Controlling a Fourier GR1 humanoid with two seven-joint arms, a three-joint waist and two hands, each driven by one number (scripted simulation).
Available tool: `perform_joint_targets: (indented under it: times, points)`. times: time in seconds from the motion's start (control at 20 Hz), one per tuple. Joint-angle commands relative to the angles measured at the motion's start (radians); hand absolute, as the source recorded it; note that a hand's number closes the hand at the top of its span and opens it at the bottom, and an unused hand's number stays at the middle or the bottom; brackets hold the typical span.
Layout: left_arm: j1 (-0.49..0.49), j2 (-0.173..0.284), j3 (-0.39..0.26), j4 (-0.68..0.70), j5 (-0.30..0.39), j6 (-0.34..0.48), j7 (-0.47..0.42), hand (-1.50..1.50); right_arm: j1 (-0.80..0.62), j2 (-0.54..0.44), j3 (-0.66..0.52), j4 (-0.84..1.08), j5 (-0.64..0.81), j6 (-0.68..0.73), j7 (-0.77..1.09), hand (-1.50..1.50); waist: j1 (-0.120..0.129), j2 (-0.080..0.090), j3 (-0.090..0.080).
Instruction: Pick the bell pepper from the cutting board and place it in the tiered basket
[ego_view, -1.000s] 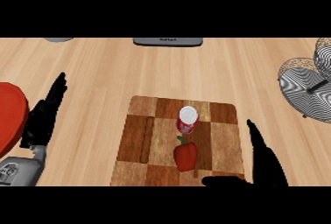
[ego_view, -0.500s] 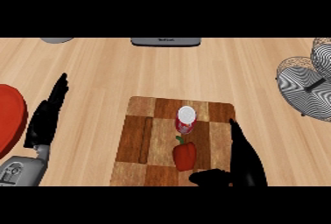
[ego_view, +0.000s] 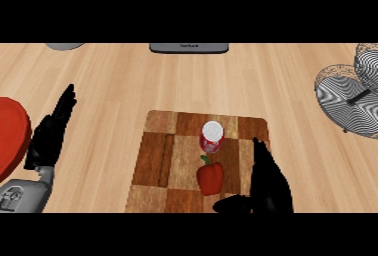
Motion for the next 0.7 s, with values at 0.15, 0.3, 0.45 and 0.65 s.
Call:
perform_joint_targets:
  times: [0.15, 0.3, 0.45, 0.65]
  points:
    - [0.032, -0.005, -0.004, -0.036, -0.011, 0.005, 0.001, 0.0, -0.092, 0.014, -0.036, 0.002, 0.016, 0.108, 0.241, -1.5, 0.01, 0.0, 0.0]
    - [-0.001, -0.015, 0.004, 0.02, -0.019, 0.002, -0.025, 0.0, -0.056, 0.014, 0.019, 0.03, 0.027, 0.077, 0.241, -1.5, -0.006, 0.002, 0.0]
    - [-0.003, -0.005, 0.025, 0.031, -0.007, -0.008, -0.032, 0.0, -0.068, 0.014, 0.004, 0.064, 0.018, 0.068, 0.241, -1.5, -0.002, 0.003, 0.0]
    - [-0.001, -0.016, 0.016, -0.002, -0.001, -0.015, -0.006, 0.0, -0.061, 0.014, 0.023, 0.101, 0.004, 0.005, 0.241, -1.5, 0.003, 0.002, 0.002]
